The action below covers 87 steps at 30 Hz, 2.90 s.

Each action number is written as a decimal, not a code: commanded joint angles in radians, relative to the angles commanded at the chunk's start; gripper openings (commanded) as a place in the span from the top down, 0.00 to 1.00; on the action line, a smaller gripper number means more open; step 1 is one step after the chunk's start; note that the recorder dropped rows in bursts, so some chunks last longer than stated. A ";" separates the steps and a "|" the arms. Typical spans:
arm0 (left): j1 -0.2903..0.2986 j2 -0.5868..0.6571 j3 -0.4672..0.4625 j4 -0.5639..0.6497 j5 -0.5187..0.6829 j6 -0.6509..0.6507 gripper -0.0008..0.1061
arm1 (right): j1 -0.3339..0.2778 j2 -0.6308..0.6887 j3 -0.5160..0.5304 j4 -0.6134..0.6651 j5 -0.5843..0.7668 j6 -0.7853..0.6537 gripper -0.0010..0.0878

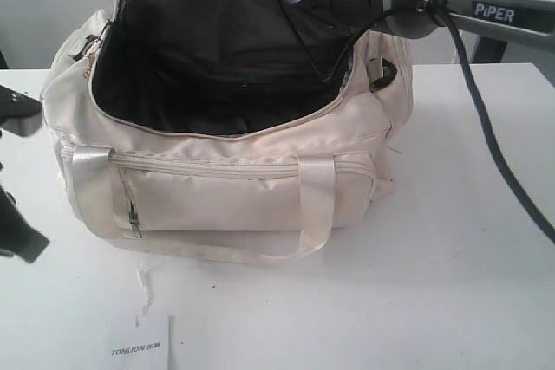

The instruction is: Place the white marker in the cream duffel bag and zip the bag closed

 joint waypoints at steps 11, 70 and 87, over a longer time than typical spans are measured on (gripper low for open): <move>0.286 0.140 -0.213 -0.197 -0.084 0.262 0.98 | 0.000 0.000 0.000 0.000 0.000 0.000 0.99; 0.509 0.909 -0.896 -1.274 0.045 0.799 0.99 | 0.000 0.000 0.000 0.000 0.023 0.005 0.99; 0.509 0.909 -0.896 -1.355 0.047 0.797 0.99 | 0.000 -0.051 0.000 -0.026 0.567 0.001 0.99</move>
